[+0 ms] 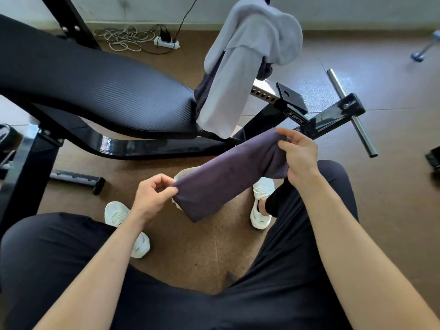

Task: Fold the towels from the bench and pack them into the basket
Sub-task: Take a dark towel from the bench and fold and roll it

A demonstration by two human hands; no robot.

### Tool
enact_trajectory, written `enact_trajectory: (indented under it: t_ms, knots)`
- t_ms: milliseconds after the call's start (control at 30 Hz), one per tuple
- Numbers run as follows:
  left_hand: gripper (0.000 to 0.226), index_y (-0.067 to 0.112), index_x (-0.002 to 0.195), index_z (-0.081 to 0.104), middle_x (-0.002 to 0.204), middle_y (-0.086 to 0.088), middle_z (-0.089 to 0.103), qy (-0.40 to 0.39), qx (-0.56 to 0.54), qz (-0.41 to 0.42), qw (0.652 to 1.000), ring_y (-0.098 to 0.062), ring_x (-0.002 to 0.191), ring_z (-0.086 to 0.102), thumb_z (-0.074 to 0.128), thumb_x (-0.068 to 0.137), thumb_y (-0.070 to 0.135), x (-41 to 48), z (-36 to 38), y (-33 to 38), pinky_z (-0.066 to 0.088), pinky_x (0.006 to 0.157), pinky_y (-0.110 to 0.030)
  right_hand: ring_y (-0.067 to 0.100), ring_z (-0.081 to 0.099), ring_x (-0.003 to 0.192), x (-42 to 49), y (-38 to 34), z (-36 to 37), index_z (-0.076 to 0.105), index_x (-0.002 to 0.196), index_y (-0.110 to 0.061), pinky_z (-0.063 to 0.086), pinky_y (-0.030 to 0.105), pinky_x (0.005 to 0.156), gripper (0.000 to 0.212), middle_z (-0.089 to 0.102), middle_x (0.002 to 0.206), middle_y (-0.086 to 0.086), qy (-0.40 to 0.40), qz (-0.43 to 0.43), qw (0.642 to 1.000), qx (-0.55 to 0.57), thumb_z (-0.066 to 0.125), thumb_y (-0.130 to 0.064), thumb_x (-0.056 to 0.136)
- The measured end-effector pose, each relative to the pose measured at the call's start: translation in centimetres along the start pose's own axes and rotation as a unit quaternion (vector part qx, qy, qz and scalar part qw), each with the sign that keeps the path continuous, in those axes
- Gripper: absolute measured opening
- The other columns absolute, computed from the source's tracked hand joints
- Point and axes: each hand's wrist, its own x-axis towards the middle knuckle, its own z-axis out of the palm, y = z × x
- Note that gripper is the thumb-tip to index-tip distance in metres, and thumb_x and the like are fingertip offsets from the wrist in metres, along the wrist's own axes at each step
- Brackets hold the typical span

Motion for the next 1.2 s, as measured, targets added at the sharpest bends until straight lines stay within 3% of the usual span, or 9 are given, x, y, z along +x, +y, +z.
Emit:
enact_trajectory:
  t_ms: [167,333,567,700,833,933,1000,1067,1200]
  knots:
    - [0.013,0.027,0.078,0.071,0.081,-0.004,0.066,0.019,-0.157,-0.002,0.987,-0.027,0.082,0.063,0.076,0.066,0.029,-0.6,-1.5,1.0,0.054,0.071,-0.042,0.019,0.069,0.108,1.1,0.7,-0.3,0.077,0.097,-0.022,0.055,0.026,0.09,0.039,0.073,0.108,0.006,-0.026,0.078,0.996,0.04,0.054,0.009,0.093]
    - [0.021,0.018,0.079,0.069,0.081,-0.004,0.07,0.047,-0.193,-0.017,0.98,-0.022,0.077,0.068,0.076,0.084,-0.001,-0.4,-2.1,1.0,0.057,0.066,-0.039,0.024,0.067,0.115,1.3,0.8,-0.4,0.076,0.098,-0.022,0.053,0.038,0.103,0.039,0.072,0.111,0.007,-0.023,0.109,0.992,0.06,0.052,0.008,0.095]
    - [0.027,0.012,0.098,0.073,0.09,-0.003,0.077,0.034,-0.172,-0.043,0.984,-0.018,0.088,0.073,0.077,0.08,-0.007,-0.4,-2.7,1.0,0.062,0.076,-0.031,0.026,0.065,0.121,1.5,1.0,-0.6,0.078,0.104,-0.021,0.05,0.045,0.108,0.043,0.07,0.123,0.01,-0.031,0.1,0.992,0.065,0.049,0.01,0.094]
    - [0.037,0.015,0.105,0.076,0.097,-0.003,0.08,0.002,-0.088,-0.039,0.995,-0.022,0.095,0.076,0.083,0.076,-0.006,-0.2,-2.6,0.8,0.061,0.084,-0.03,0.022,0.062,0.126,0.8,0.2,-0.3,0.076,0.108,-0.021,0.05,0.038,0.107,0.045,0.069,0.129,0.007,-0.043,0.063,0.994,0.081,0.046,0.011,0.096]
    - [0.023,0.019,0.098,0.079,0.091,0.0,0.079,-0.033,0.004,-0.056,0.998,-0.021,0.09,0.076,0.084,0.079,0.006,0.1,-2.5,0.0,0.061,0.086,-0.039,0.007,0.068,0.115,-0.2,-1.0,0.0,0.072,0.113,-0.02,0.057,0.023,0.087,0.041,0.075,0.116,-0.007,-0.074,0.031,0.989,0.126,0.044,0.009,0.1]
    - [0.014,0.021,0.091,0.076,0.086,0.001,0.076,0.022,0.018,-0.042,0.999,-0.011,0.084,0.071,0.077,0.087,0.008,0.4,-2.3,0.3,0.056,0.081,-0.032,0.003,0.07,0.108,-0.5,-1.4,-0.2,0.071,0.111,-0.017,0.055,0.016,0.082,0.039,0.078,0.107,-0.01,-0.092,0.007,0.986,0.138,0.045,0.009,0.1]
    - [0.014,0.02,0.091,0.072,0.085,0.003,0.073,0.065,-0.045,-0.034,0.996,-0.003,0.078,0.065,0.069,0.092,0.007,0.6,-2.3,0.7,0.048,0.077,-0.027,0.004,0.07,0.106,-0.3,-1.1,-0.2,0.073,0.111,-0.019,0.053,0.016,0.085,0.038,0.077,0.105,-0.008,-0.079,-0.014,0.994,0.076,0.051,0.008,0.099]
    - [0.013,0.02,0.095,0.07,0.087,0.003,0.07,0.081,-0.105,-0.029,0.991,-0.008,0.083,0.064,0.063,0.097,0.01,0.7,-2.4,0.8,0.048,0.081,-0.03,0.007,0.069,0.089,0.1,-0.2,-0.2,0.075,0.112,-0.026,0.052,0.018,0.087,0.039,0.075,0.095,-0.004,-0.048,-0.059,0.995,-0.066,0.058,0.006,0.096]
    - [0.015,0.025,0.104,0.069,0.102,-0.002,0.073,0.126,-0.16,-0.028,0.979,-0.02,0.101,0.068,0.058,0.101,0.014,0.9,-2.3,0.4,0.054,0.088,-0.04,0.011,0.054,0.062,0.6,1.0,0.2,0.074,0.12,-0.028,0.052,0.025,0.078,0.039,0.066,0.074,0.002,-0.048,-0.126,0.955,-0.264,0.063,-0.002,0.094]
